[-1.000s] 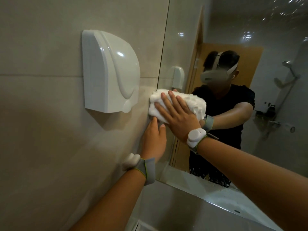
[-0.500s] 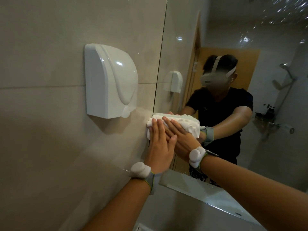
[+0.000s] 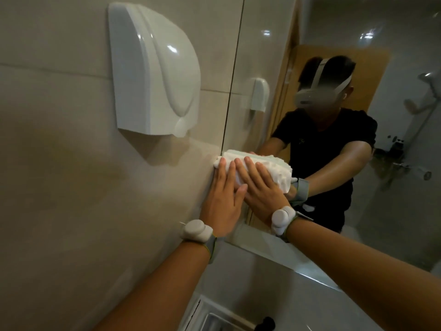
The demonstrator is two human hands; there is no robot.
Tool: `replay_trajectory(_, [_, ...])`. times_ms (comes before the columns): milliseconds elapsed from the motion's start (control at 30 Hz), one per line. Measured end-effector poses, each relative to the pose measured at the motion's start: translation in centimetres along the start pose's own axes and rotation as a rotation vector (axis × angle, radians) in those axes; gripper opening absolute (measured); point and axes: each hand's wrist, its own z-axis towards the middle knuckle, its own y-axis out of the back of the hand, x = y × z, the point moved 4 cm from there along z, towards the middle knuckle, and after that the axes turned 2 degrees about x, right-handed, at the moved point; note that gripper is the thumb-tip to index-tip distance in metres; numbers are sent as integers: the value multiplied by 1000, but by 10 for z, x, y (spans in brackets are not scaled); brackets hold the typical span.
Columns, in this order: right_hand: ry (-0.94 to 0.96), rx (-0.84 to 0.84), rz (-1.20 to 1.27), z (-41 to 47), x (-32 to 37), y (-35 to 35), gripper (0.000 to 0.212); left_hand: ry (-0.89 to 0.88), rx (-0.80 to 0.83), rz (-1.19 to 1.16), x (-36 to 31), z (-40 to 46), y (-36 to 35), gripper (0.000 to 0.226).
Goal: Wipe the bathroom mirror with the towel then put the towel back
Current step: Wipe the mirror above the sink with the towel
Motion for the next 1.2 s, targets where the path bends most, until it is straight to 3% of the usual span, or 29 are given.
replay_trajectory(300, [37, 83, -32, -32, 39, -11, 63, 64, 25, -27, 22, -38, -29, 73])
replay_trajectory(567, [253, 215, -127, -61, 69, -18, 71, 185, 80, -59, 54, -76, -64, 69])
replay_trajectory(867, [537, 343, -107, -89, 90, -25, 66, 478, 393, -136, 76, -111, -88, 66])
replay_trajectory(967, [595, 334, -93, -94, 89, -23, 54, 430, 469, -40, 67, -114, -78, 60])
replay_trajectory(1067, [689, 386, -49, -98, 85, -23, 37, 302, 299, 77, 44, -98, -45, 49])
replay_trajectory(1200, [594, 425, 39, -103, 82, -11, 32, 24, 9, 87, -20, -51, 2, 60])
